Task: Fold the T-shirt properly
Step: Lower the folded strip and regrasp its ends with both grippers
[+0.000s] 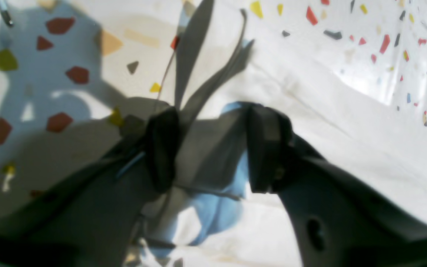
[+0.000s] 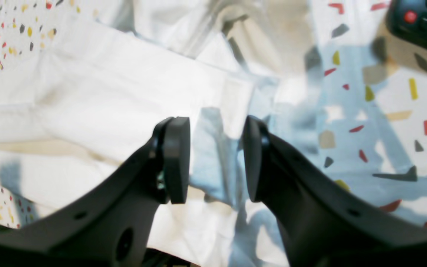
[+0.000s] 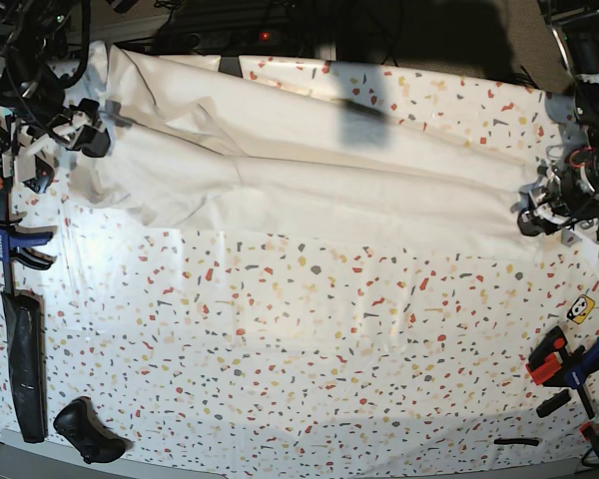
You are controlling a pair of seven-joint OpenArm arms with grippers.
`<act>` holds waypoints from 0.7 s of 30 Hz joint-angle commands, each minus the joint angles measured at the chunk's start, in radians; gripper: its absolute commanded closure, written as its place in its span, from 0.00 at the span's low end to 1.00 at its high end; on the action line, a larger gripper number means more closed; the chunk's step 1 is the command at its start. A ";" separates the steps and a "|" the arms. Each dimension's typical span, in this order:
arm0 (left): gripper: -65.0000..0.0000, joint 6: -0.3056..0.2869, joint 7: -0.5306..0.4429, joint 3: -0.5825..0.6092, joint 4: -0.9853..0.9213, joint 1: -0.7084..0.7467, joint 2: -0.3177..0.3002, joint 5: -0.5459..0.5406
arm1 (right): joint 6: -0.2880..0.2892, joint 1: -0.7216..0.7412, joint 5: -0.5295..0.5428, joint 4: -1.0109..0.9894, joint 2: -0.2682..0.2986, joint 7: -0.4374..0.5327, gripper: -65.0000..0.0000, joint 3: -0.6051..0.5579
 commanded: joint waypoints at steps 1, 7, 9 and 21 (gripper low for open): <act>0.64 -0.003 0.106 0.008 -0.009 0.010 0.005 0.007 | 0.003 0.004 0.016 0.008 0.015 0.016 0.63 -0.007; 1.00 -0.004 0.119 0.008 -0.009 0.010 0.005 -0.035 | 0.003 0.004 0.007 -0.054 0.013 0.061 0.63 -0.094; 1.00 -0.004 0.111 0.008 -0.009 0.010 0.005 -0.037 | 0.002 0.003 -0.001 -0.055 0.013 0.069 0.63 -0.106; 1.00 -0.004 0.078 0.008 -0.009 0.010 -0.003 -0.037 | -0.036 0.004 -0.143 -0.055 0.014 0.087 0.63 -0.103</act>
